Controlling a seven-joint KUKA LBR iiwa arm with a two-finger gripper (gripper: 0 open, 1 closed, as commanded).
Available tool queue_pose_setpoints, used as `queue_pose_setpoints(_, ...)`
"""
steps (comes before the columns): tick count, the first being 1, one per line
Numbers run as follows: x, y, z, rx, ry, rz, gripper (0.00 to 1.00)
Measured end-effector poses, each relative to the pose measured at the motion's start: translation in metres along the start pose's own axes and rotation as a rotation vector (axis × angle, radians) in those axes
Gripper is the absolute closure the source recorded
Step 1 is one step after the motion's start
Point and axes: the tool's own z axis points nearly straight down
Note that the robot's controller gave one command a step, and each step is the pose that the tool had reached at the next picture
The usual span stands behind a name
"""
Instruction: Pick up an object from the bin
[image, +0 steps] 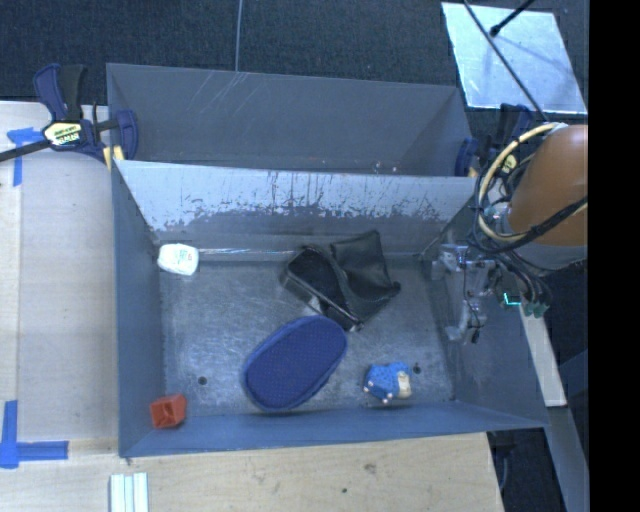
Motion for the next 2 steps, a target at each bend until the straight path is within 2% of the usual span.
queue_pose_setpoints(1, 0.059, 0.079, 0.07, 0.001, 0.0, -0.128, 0.0)
queue_pose_setpoints(2, 0.072, 0.124, 0.067, 0.003, -0.007, -0.189, 0.0)
